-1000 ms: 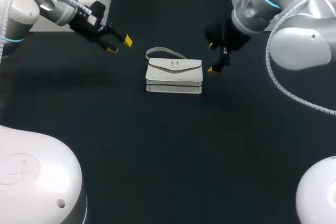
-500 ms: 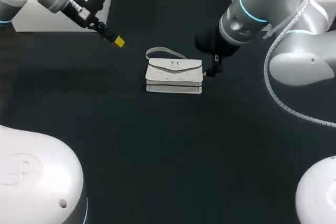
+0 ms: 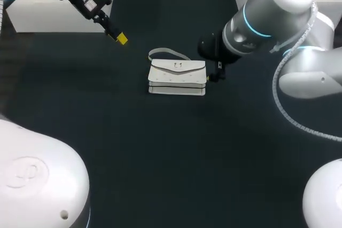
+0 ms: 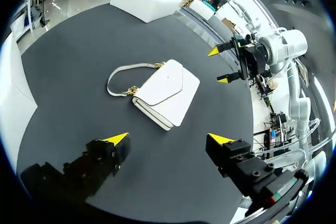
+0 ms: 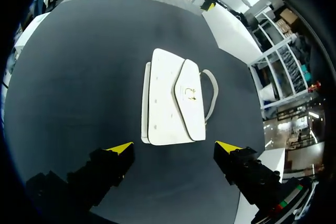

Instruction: Pick up the bag, open it, inspect its contents, close it, and place it on the opposite side

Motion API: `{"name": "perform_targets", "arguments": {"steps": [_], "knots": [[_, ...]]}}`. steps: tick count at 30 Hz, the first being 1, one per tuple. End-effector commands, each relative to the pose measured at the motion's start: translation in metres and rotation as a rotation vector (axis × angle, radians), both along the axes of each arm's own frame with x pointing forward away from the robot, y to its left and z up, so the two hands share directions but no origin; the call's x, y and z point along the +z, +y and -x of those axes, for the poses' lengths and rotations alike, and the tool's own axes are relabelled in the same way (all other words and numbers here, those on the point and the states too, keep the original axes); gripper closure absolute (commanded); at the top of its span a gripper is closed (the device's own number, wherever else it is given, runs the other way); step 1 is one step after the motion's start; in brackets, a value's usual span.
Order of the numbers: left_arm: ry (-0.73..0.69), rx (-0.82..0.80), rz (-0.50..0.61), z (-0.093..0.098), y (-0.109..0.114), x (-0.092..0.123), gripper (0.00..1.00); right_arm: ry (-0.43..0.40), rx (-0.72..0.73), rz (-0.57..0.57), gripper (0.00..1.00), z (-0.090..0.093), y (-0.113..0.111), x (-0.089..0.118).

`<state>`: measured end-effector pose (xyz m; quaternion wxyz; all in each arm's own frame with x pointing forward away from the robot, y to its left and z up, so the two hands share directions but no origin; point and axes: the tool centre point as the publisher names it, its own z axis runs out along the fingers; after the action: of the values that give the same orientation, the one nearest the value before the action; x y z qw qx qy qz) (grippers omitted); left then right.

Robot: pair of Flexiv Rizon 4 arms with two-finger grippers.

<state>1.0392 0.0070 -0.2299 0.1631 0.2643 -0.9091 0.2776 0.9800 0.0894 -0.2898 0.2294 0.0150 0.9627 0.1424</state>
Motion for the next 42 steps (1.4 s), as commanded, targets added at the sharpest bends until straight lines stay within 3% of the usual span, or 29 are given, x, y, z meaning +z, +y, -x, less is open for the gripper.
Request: {"name": "perform_targets", "arguments": {"steps": [1, 8, 16, 24, 32, 42], "knots": [[-0.116, -0.047, -0.023, -0.007, -0.006, 0.004, 0.0, -0.058, 0.022, 0.057, 0.0, 0.0, 0.015, 0.008], [-0.334, -0.142, -0.047, -0.017, -0.018, 0.016, 0.0, -0.098, 0.031, 0.091, 0.0, 0.007, 0.03, 0.018], [-0.593, -0.256, 0.014, -0.023, -0.034, 0.018, 0.0, -0.134, 0.012, 0.09, 0.0, 0.024, 0.035, 0.014], [-0.623, -0.302, 0.064, -0.026, -0.038, 0.015, 0.0, -0.226, 0.03, 0.091, 0.0, 0.034, 0.042, 0.001], [-0.623, -0.302, 0.064, -0.026, -0.038, 0.015, 0.0, -0.244, 0.012, 0.123, 0.0, 0.032, 0.048, -0.017], [-0.785, -0.422, 0.097, -0.025, -0.057, 0.003, 0.0, -0.29, 0.003, 0.124, 0.0, 0.031, 0.049, -0.03]]}}
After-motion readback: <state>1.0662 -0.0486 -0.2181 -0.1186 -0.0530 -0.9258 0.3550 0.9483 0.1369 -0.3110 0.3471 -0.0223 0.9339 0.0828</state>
